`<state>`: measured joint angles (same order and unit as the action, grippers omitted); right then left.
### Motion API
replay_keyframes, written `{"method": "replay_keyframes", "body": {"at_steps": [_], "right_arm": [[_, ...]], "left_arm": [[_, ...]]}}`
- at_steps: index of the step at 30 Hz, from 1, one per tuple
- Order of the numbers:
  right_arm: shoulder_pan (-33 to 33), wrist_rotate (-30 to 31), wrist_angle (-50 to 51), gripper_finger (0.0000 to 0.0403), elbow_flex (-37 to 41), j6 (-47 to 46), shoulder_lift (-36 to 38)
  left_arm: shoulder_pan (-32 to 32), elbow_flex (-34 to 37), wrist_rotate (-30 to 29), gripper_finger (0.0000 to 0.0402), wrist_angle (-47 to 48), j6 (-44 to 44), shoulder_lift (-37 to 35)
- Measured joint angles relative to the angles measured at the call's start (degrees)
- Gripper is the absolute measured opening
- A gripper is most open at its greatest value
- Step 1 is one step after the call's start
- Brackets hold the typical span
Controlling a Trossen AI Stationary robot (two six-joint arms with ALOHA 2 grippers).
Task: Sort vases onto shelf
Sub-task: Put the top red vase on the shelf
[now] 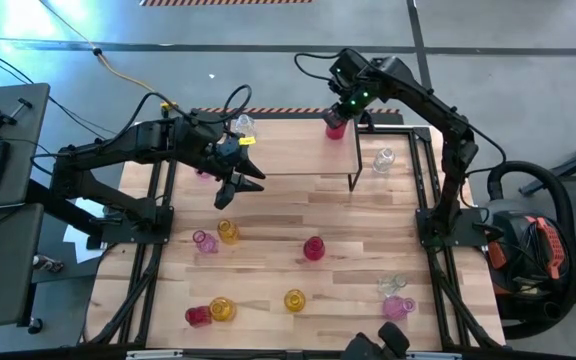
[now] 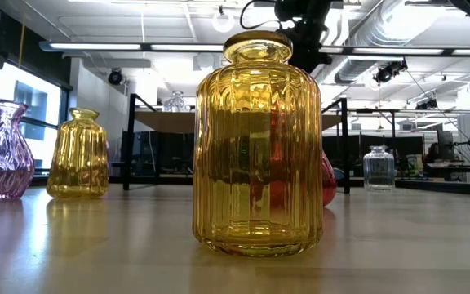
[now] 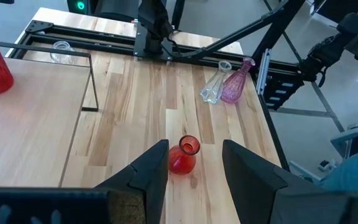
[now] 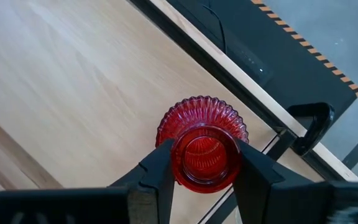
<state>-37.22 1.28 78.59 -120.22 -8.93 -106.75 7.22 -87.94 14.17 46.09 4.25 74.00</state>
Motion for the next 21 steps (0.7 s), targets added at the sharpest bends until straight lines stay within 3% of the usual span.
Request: {"method": "replay_keyframes", "body": {"at_steps": [8,16,21], "right_arm": [[0.0,0.0,0.0,0.0114,0.0,0.4,0.0],[0.0,0.2,0.7,0.0166,0.0,0.2,0.0],[0.0,0.2,-0.3,0.0178,0.0,0.0,0.0]], "left_arm": [[0.0,0.0,0.0,0.0142,0.0,0.0,0.0],[0.0,0.0,0.0,0.0142,0.0,0.1,0.0],[0.0,0.0,0.0,0.0142,0.0,0.1,0.0]]}}
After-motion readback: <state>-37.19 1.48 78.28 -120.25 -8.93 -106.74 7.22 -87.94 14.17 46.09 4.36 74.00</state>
